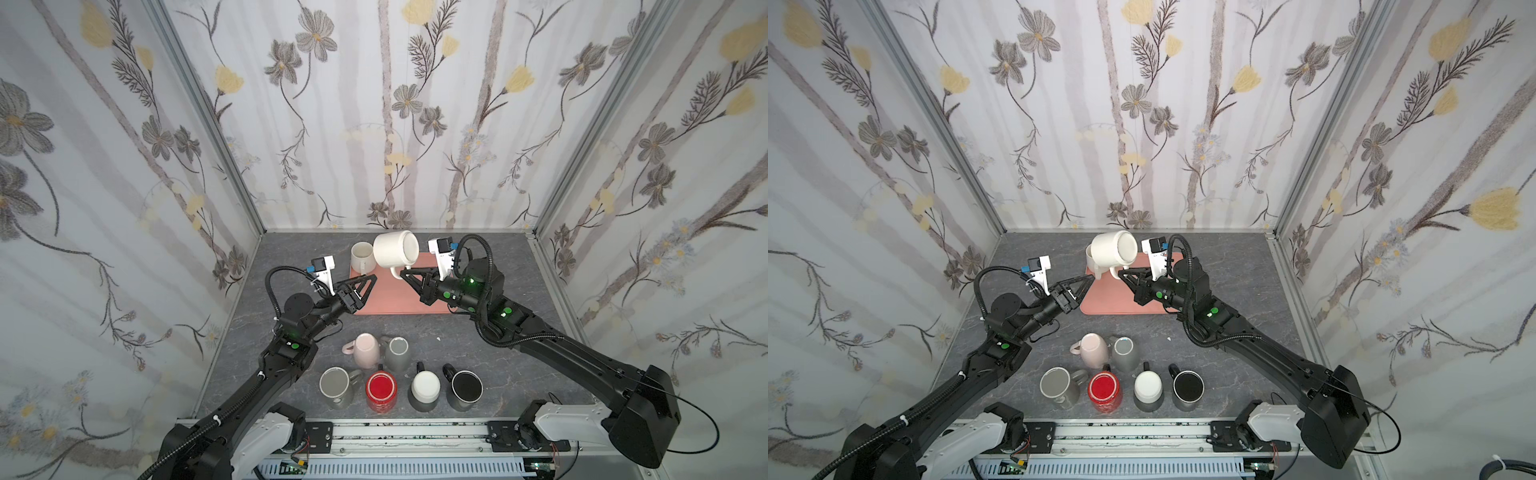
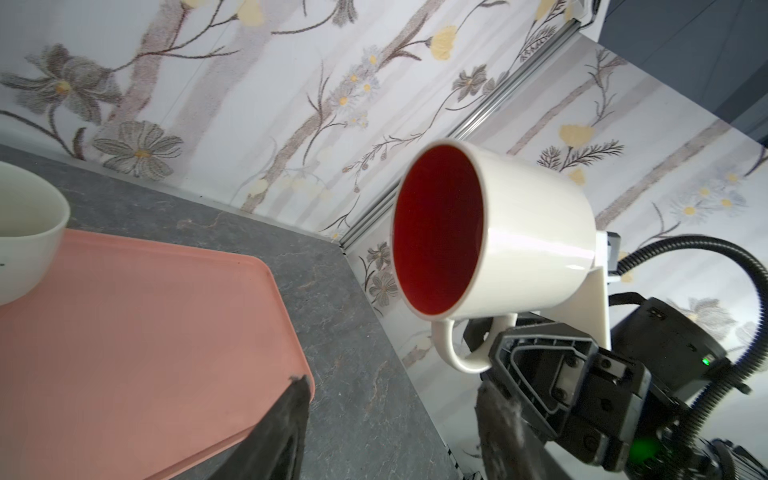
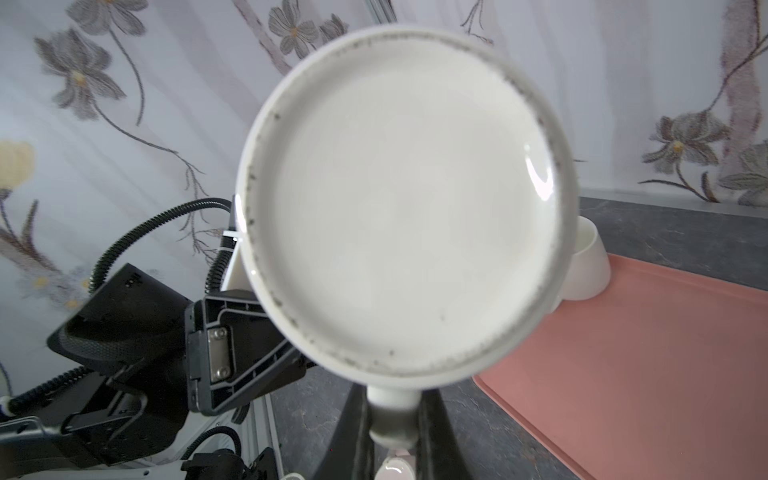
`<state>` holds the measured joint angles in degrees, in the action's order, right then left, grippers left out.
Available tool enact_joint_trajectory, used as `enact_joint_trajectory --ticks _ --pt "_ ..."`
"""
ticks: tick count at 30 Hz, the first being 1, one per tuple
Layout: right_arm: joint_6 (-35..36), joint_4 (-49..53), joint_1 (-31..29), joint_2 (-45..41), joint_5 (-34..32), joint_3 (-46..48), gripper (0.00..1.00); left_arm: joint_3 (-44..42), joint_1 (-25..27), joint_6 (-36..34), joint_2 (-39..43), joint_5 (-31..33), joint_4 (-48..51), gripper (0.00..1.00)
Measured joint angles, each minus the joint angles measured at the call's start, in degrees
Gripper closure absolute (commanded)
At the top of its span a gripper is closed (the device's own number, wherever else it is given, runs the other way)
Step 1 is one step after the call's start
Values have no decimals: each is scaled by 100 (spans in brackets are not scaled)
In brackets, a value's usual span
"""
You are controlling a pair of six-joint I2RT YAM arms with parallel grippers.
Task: Turn the mug right side up
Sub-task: 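Lift the mug with the right gripper toward the left gripper while the left gripper approaches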
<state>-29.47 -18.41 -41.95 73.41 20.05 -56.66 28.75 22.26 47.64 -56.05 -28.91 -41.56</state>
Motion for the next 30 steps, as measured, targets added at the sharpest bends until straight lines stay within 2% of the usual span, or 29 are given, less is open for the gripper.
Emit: enact_joint_trajectory --ticks 3,9,13,21,25,26,28,30 --pt "-188 -404 2 122 286 0 100 -83 -2 179 -31 -321 -540 46" --pt "-605 -1062 -4 308 846 48 100 -83 -9 511 -210 -632 -1366 45" --pt "-811 -1403 -79 369 1064 116 100 -28 -7 710 -420 -739 -1792 52" --pt "-1104 -1888 -205 553 1263 177 100 -2 -7 1097 -645 -876 -2310 77" --pt "-1198 -2177 -227 656 1274 184 100 7 -2 1239 -640 -850 -2328 100" --pt "-1207 -2243 -227 678 1266 184 100 15 -2 1248 -629 -820 -2315 100" --pt "-1209 -2291 -227 688 1250 181 90 52 2 1244 -575 -769 -2175 100" --pt "-1224 -2280 -229 660 1231 188 67 122 15 1178 -470 -734 -1919 100"
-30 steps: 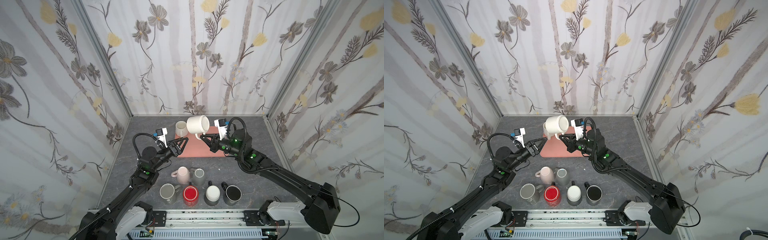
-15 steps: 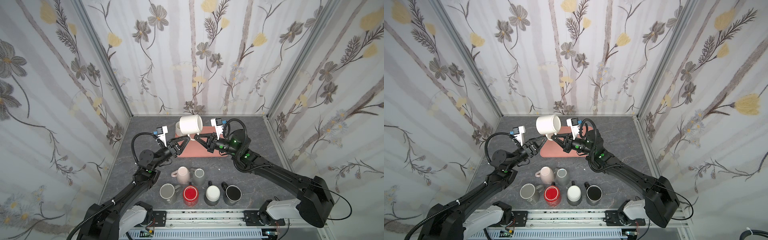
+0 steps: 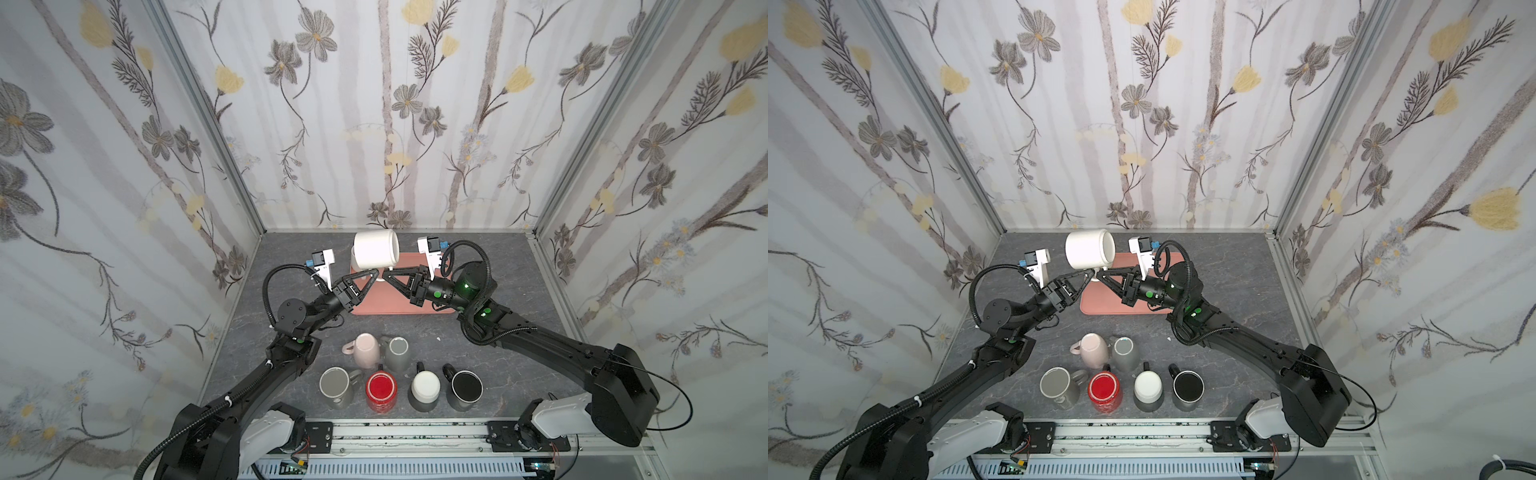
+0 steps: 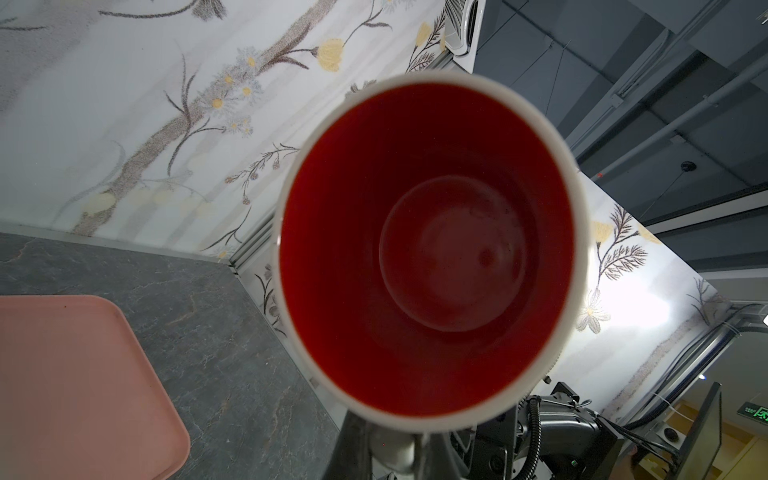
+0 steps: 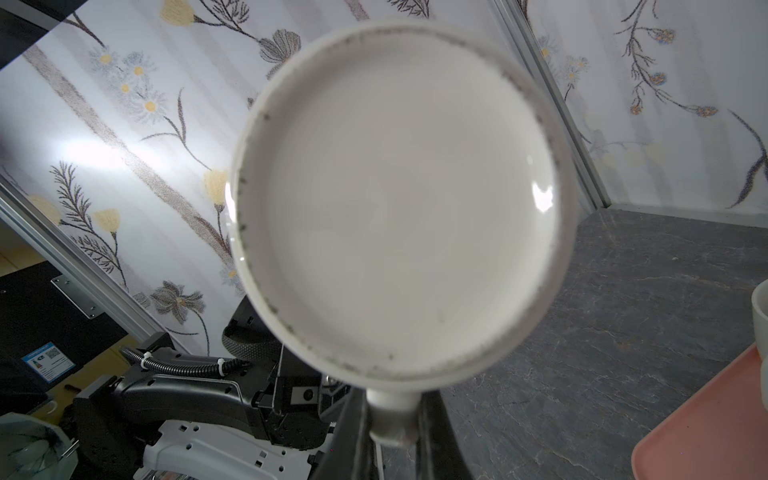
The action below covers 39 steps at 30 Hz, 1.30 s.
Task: Turn the mug right side up
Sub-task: 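Lift the mug with the right gripper toward the left gripper while the left gripper approaches, then grasp the mug handle with the left gripper while the right gripper releases, then lower the red-lined mug beside the white mug while the right arm retracts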
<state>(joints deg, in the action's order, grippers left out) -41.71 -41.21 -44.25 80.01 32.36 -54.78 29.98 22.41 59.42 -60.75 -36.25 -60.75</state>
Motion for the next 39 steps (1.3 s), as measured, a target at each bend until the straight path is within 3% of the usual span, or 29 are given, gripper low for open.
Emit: enact_joint_trajectory --ticks 1,2,5,9,14,20,27,39 --pt "4 52 0 -52 -26 17 56 66 17 -94 85 17 249 100" --pt "44 186 2 -153 -68 50 53 153 46 -223 170 59 529 100" --pt "387 748 22 -592 -505 153 46 623 98 -730 358 437 1602 100" --pt "841 1716 94 -1294 -1615 363 44 1390 345 -1543 210 1327 3209 100" --pt "1185 2761 297 -1915 -2697 675 43 2710 857 -2441 -1019 2815 5331 100" --pt "1217 3294 610 -2518 -3294 1257 42 3930 1414 -3163 -2704 4291 7018 100" --pt "1174 3582 977 -2861 -3403 1582 41 5302 1478 -3547 -4411 5241 7877 100" --pt "1176 3768 1279 -3296 -3377 1838 39 7143 1320 -3762 -6299 5790 8592 100"
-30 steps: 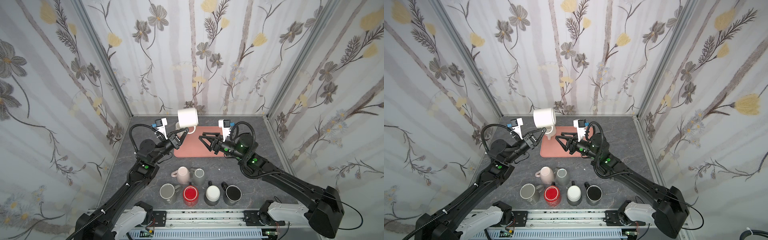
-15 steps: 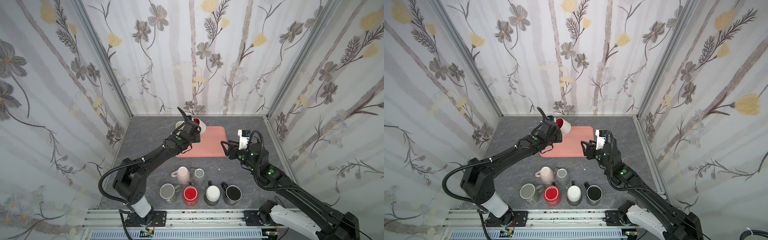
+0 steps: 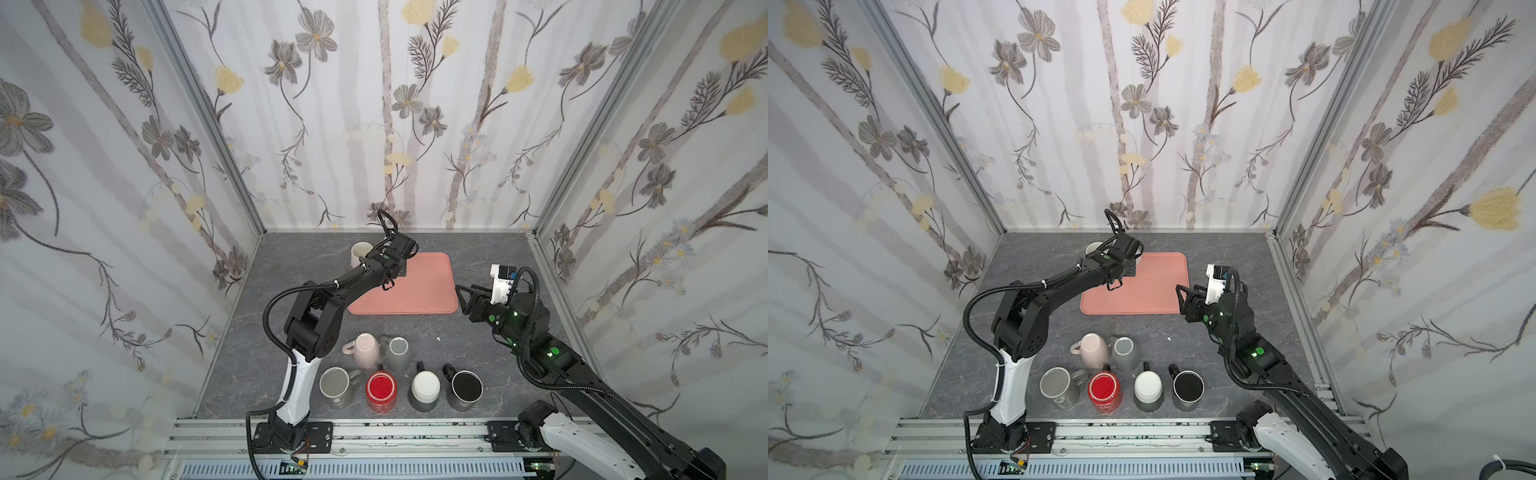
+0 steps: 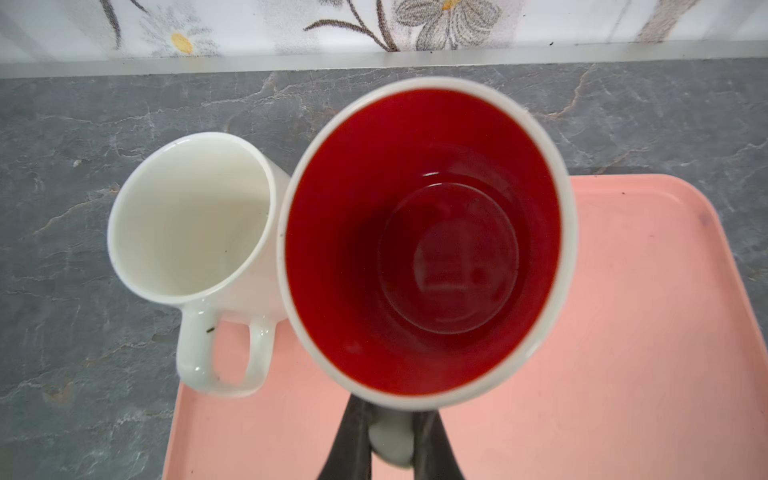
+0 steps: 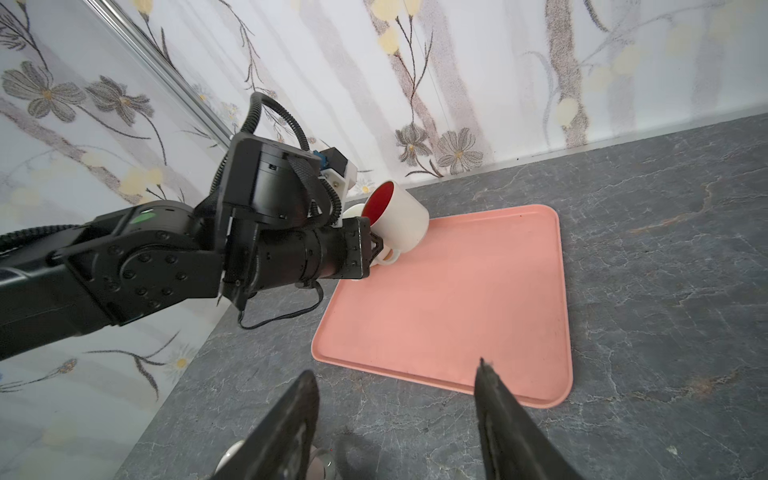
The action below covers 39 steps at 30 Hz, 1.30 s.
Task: Turn the mug right side up
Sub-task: 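Lower the red-lined mug beside the white mug while the right arm retracts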
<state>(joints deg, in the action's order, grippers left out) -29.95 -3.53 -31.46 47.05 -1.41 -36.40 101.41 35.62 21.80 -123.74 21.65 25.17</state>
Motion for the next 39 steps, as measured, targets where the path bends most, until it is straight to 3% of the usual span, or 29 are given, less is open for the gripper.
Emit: enact_joint_trajectory --ticks 9,22,29,35,39 --pt "0 59 162 -210 -2 175 38 949 -83 -42 -730 280 599 100" --pt "-2 92 262 -249 -2 267 33 1283 -57 -138 -1132 575 933 99" --pt "-4 181 304 -282 -4 256 27 1237 -17 -227 -1132 629 876 60" --pt "-24 243 330 -216 0 184 23 1056 17 -214 -927 623 761 53" --pt "-22 264 337 -151 107 105 19 387 24 -120 -214 468 444 42"
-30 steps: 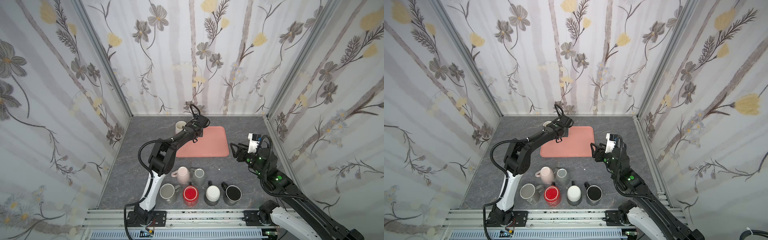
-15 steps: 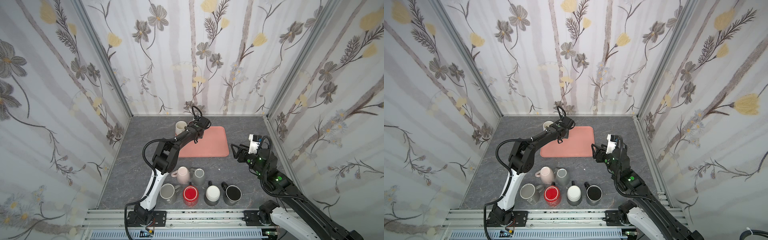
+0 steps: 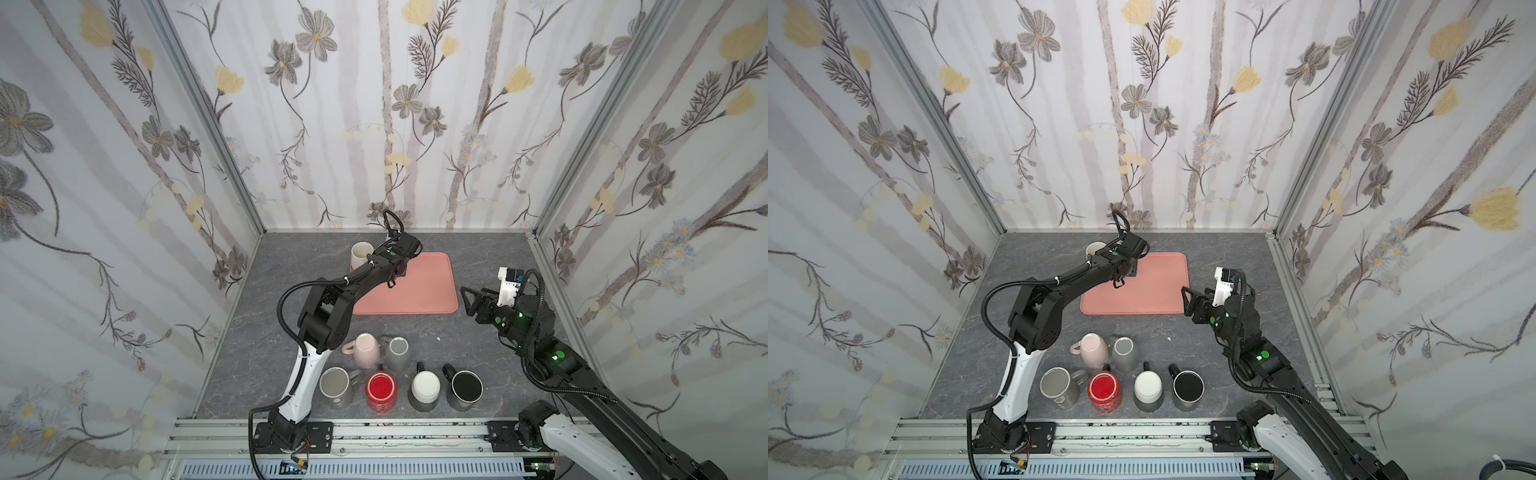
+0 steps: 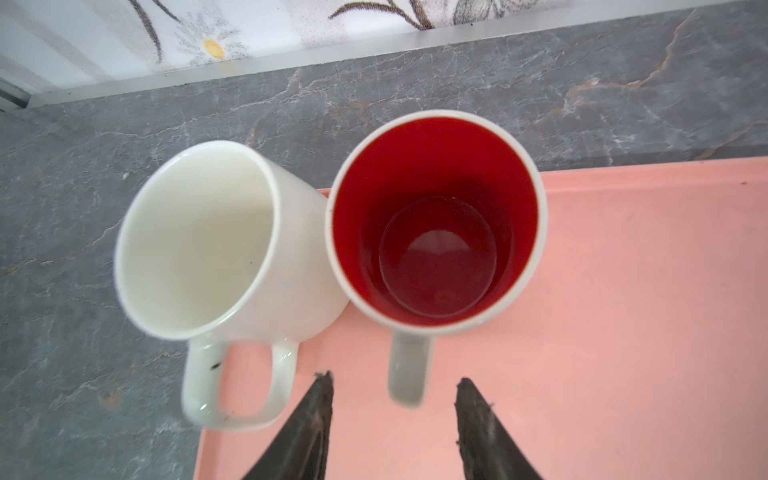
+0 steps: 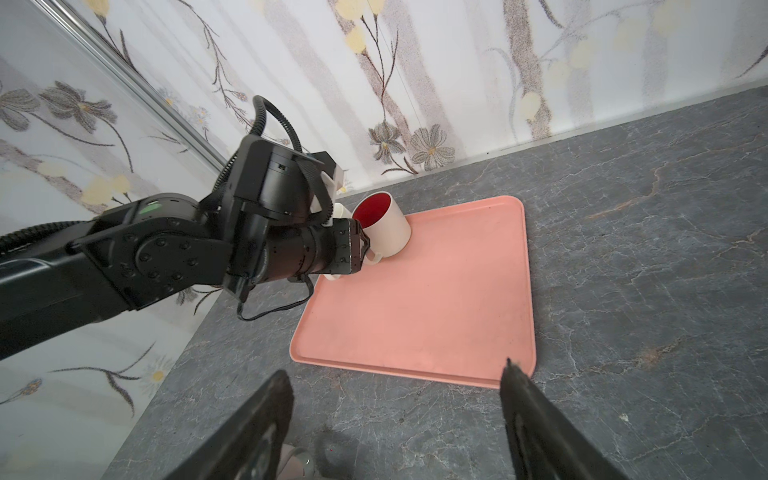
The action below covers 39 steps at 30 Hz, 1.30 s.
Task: Turn the mug right side up
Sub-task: 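Lower the red-lined mug beside the white mug while the right arm retracts, then open the left gripper to release the red-lined mug on the tray, then draw the left arm back while the right gripper moves toward the black mug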
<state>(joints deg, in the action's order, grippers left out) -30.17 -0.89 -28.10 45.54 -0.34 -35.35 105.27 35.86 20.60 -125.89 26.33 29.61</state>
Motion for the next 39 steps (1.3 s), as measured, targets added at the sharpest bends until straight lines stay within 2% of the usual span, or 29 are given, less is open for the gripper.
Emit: enact_joint_trajectory --ticks 4,7,9,13,17,19,24,30,32,35,39 --pt "4 15 9 186 195 -20 12 -1038 7 216 1464 -372 -643 26" --pt "28 46 15 352 496 9 13 -1770 15 369 2500 -721 -1314 15" --pt "98 168 15 485 730 -17 14 -2369 17 479 3112 -962 -1670 1" --pt "221 750 -42 599 1051 -37 15 -3875 20 688 4398 -1342 -2273 0" --pt "208 1589 -343 472 931 -42 15 -5042 20 848 5515 -1512 -2769 0" --pt "28 2168 -675 365 686 -103 14 -5530 15 920 5995 -1528 -2979 0" --pt "-568 3462 -1257 146 295 -321 2 -6153 9 984 6535 -1541 -3150 0" --pt "-1154 4798 -1558 280 -7 -1314 2 -6494 -22 1073 6671 -1543 -3191 0" --pt "-1292 5202 -1670 426 0 -1572 4 -6561 -46 1097 6704 -1545 -3202 0" --pt "-1512 5768 -1902 584 76 -1746 15 -6704 -79 1137 6791 -1576 -3289 0" --pt "-2044 6393 -2450 315 496 -1753 27 -6835 -170 1215 6907 -1589 -3327 0"
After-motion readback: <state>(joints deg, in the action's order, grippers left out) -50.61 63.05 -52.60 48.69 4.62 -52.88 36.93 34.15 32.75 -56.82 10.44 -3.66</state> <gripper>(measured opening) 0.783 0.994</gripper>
